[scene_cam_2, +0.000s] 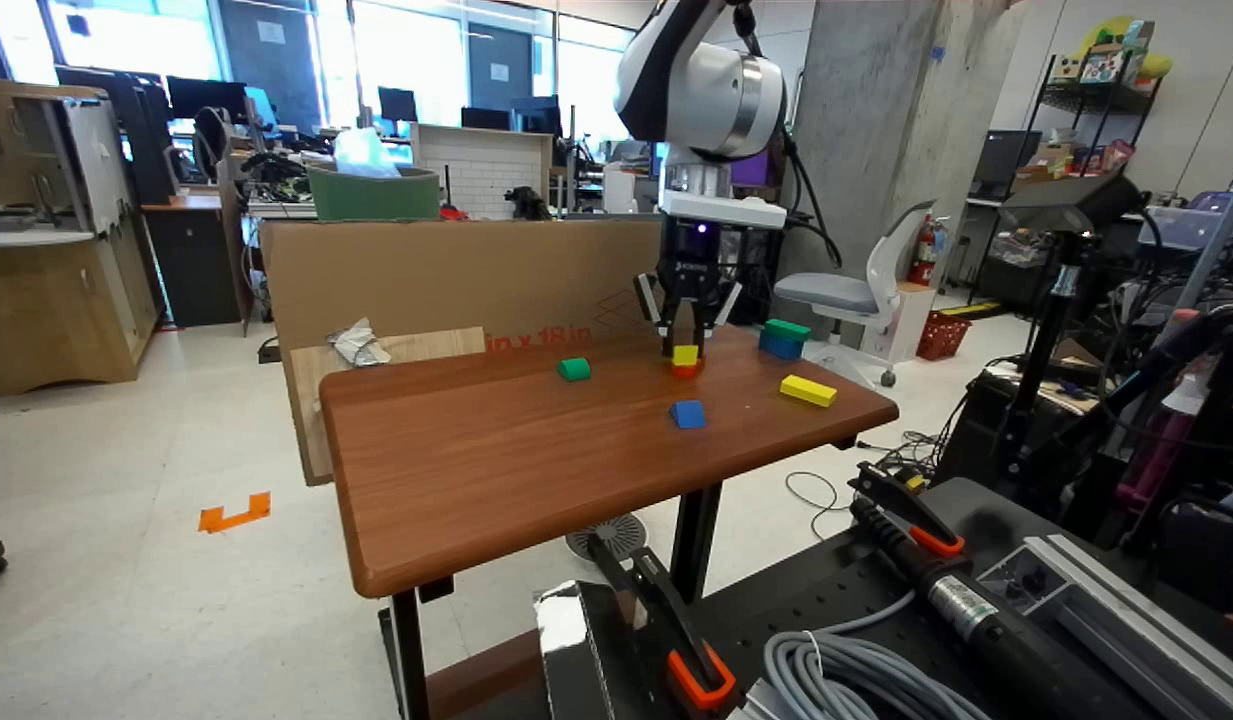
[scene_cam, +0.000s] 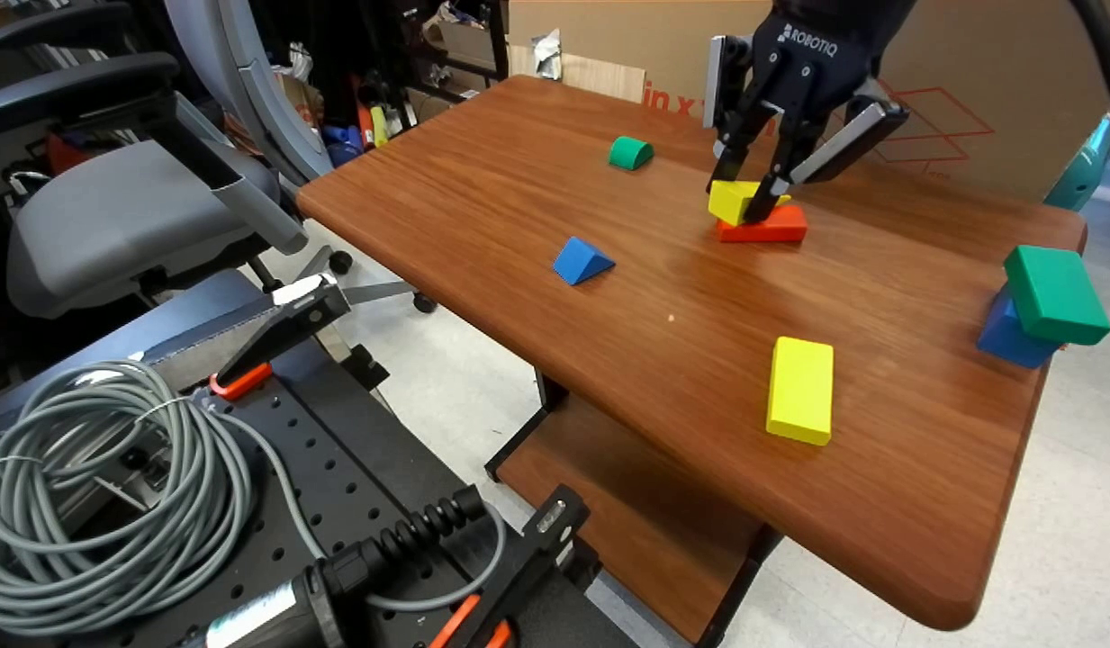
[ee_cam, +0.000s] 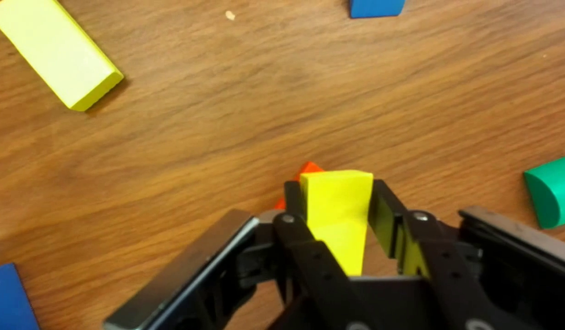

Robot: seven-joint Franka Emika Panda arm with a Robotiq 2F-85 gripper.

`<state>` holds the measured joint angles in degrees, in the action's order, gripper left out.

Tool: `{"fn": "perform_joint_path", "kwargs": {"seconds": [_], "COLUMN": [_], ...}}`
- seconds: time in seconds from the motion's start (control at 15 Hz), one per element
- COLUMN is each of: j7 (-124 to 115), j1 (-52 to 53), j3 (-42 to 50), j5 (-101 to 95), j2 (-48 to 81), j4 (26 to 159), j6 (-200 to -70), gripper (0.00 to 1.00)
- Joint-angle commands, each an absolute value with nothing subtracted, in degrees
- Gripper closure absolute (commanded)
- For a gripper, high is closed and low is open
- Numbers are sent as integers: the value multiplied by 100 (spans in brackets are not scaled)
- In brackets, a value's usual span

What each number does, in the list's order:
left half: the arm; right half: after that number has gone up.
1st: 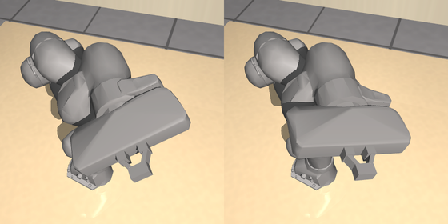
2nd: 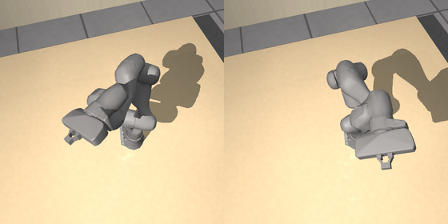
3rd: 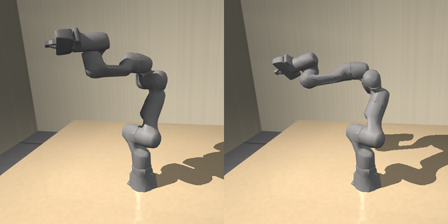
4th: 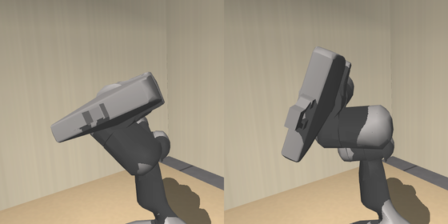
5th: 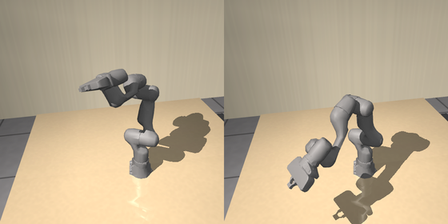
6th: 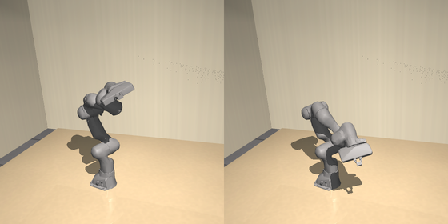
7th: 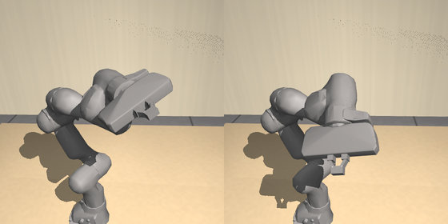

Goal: Put the rectangular block on the orange block

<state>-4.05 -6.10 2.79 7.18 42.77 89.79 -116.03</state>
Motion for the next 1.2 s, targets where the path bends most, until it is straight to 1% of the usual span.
{"fn": "perform_joint_path", "kwargs": {"seconds": [0.0,0.2,0.27,0.73,1.0,1.07,1.13], "j7": [-527,-482,-461,-548,-45,-331,-318], "j1": [-465,-367,-308,186,76,170,183], "j3": [311,303,306,265,-133,17,-14], "j5": [610,568,516,-278,247,15,34], "j2": [4182,3829,3664,2754,2492,2769,2747], "j4": [8992,9333,9480,10267,10657,10269,10312], "j6": [-11611,-11822,-11893,-12065,-12406,-12155,-12166], "gripper": [27,4,1,0,0,0,0]}}
